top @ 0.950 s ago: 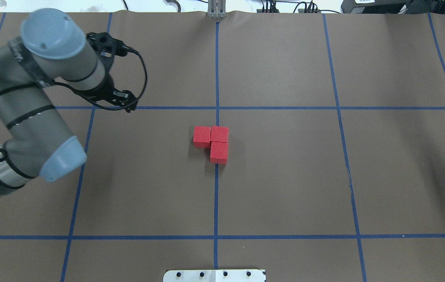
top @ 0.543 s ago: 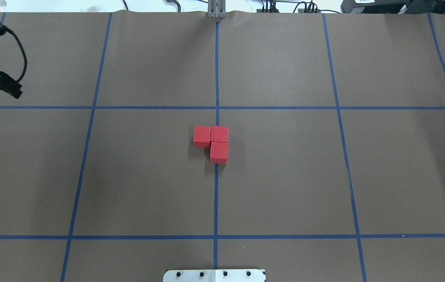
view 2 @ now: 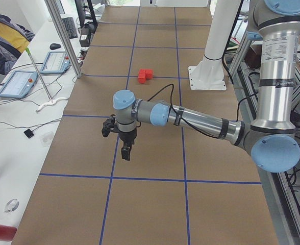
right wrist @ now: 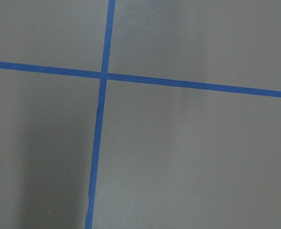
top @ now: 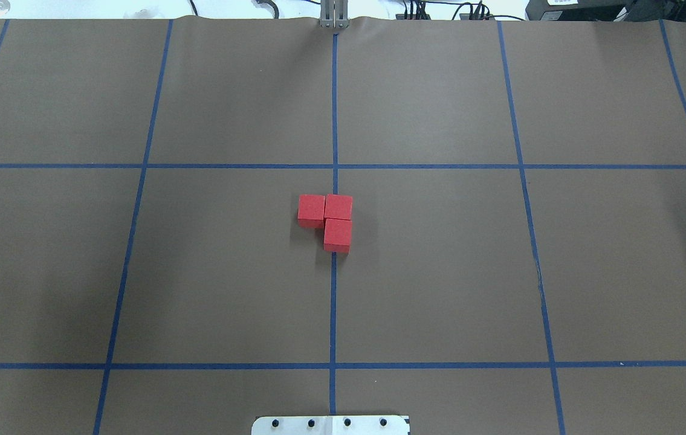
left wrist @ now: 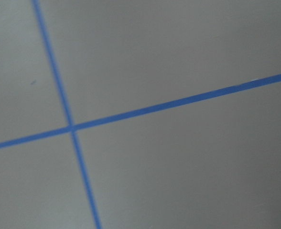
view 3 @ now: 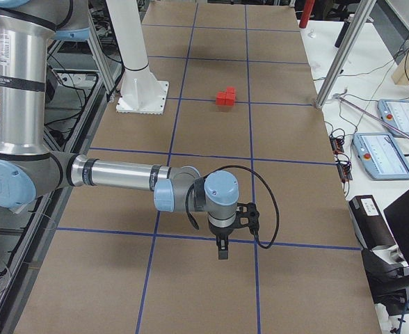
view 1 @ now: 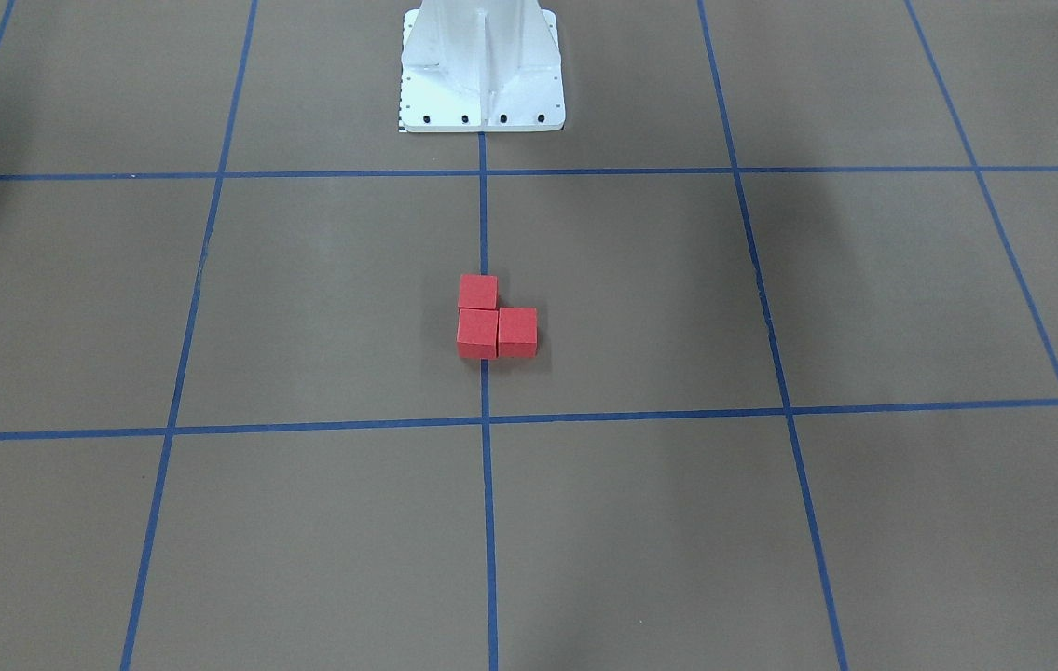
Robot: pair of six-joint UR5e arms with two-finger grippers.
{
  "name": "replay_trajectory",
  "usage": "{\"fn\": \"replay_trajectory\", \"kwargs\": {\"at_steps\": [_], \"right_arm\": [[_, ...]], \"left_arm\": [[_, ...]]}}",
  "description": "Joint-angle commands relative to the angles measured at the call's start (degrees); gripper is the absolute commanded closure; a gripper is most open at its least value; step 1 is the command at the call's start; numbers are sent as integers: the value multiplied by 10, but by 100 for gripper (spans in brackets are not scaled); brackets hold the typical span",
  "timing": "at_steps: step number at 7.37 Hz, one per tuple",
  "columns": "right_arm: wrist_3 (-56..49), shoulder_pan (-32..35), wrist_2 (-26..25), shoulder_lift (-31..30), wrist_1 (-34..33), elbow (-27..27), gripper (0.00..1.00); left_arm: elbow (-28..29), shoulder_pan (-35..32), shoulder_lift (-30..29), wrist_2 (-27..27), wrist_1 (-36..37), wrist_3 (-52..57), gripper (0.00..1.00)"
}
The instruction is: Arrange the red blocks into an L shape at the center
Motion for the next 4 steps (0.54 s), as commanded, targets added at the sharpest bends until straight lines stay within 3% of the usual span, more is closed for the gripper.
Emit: {"fn": "replay_trajectory", "kwargs": {"at_steps": [1,4], "right_arm": [[0,0,-1,-1,2,3,0],[1,0,0,2,1,-1,0]], "left_arm": [[1,-95,74,-128,-56,82,0],[29,-94,67,-115,-34,94,0]]}}
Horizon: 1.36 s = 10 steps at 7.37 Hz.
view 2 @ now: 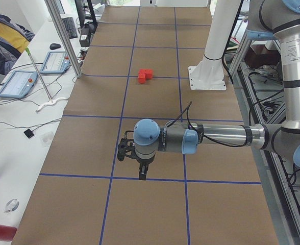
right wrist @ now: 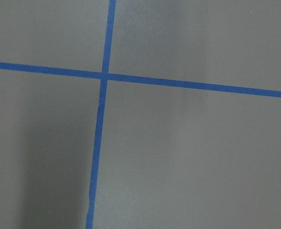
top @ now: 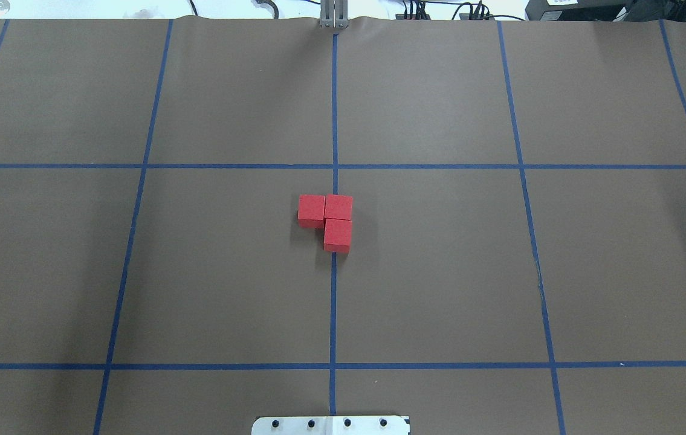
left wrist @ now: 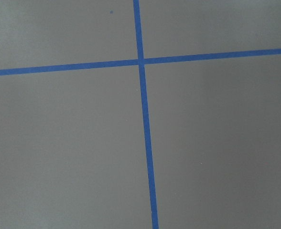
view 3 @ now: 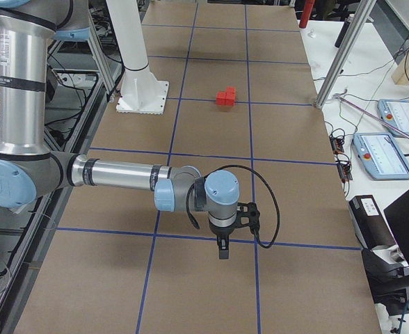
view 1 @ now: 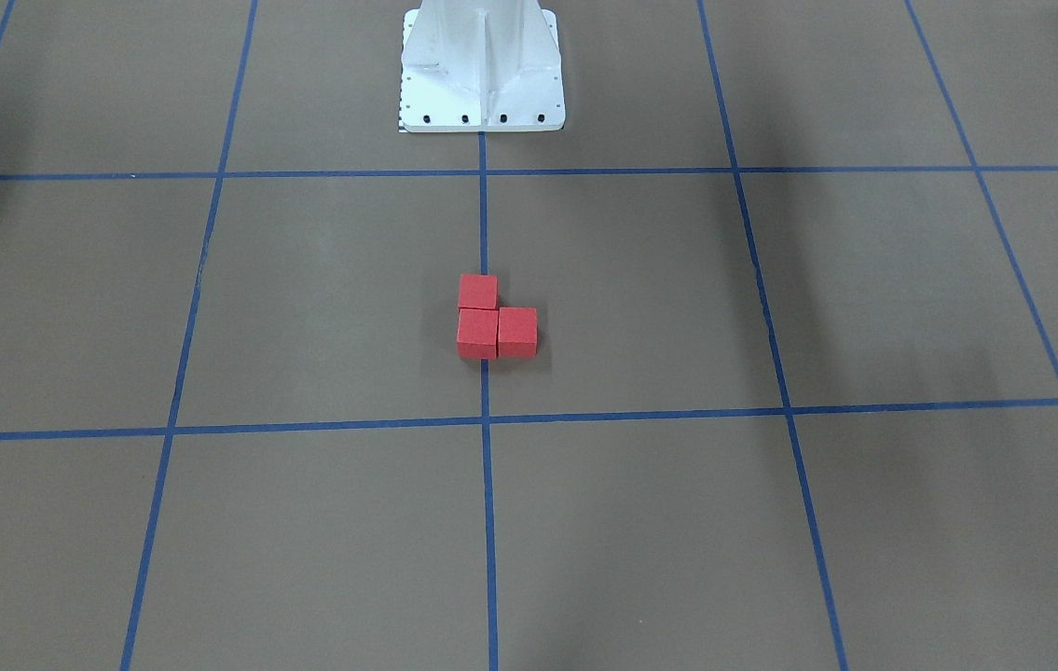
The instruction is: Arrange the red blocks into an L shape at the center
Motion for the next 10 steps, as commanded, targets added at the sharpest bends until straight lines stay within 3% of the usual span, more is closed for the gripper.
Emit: {"fn": "replay_trajectory", "kwargs": {"at_steps": [1,10], "right_arm": [[2,1,1,-1,-2,0,0],[-2,9,-11,-35,2,13,0]], "left_arm": [[8,-2,-1,4,5,2,0],[12,-3,14,5,2,3,0]]}}
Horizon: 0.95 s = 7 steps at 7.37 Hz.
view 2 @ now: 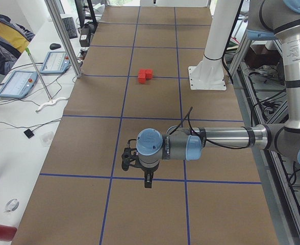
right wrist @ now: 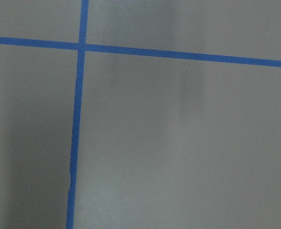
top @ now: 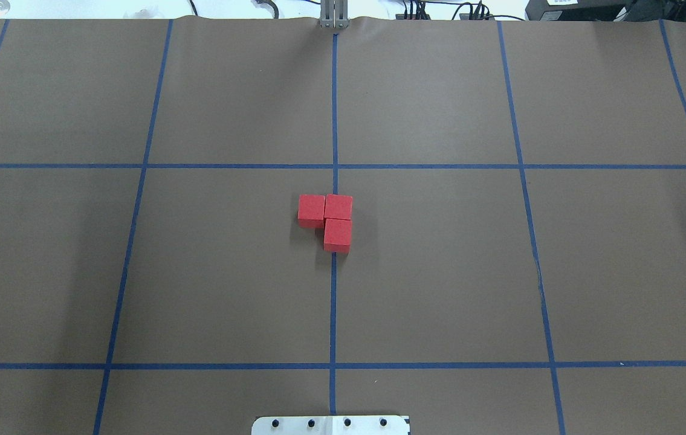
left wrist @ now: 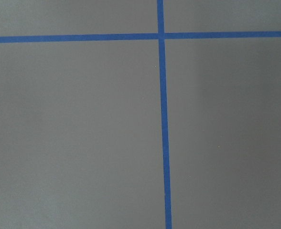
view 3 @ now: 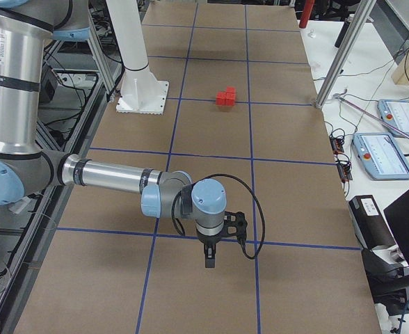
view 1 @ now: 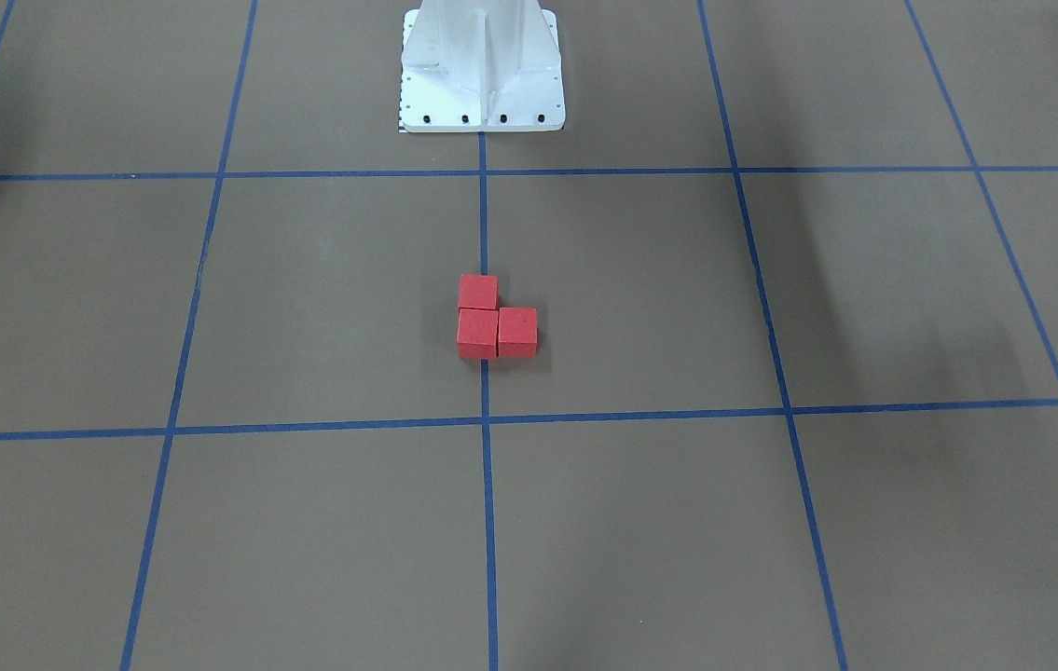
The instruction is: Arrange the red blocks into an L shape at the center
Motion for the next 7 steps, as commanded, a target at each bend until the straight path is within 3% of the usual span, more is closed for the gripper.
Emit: {"fn": "replay_trajectory", "kwargs": {"at_steps": [1,7], "right_arm": [[2,-1,3,1,0,5,0],[2,-1,7,-1,0,23,0]], "left_arm": [[-1,0,0,0,0,1,0],[-4,0,1,0,-1,1,0]]}}
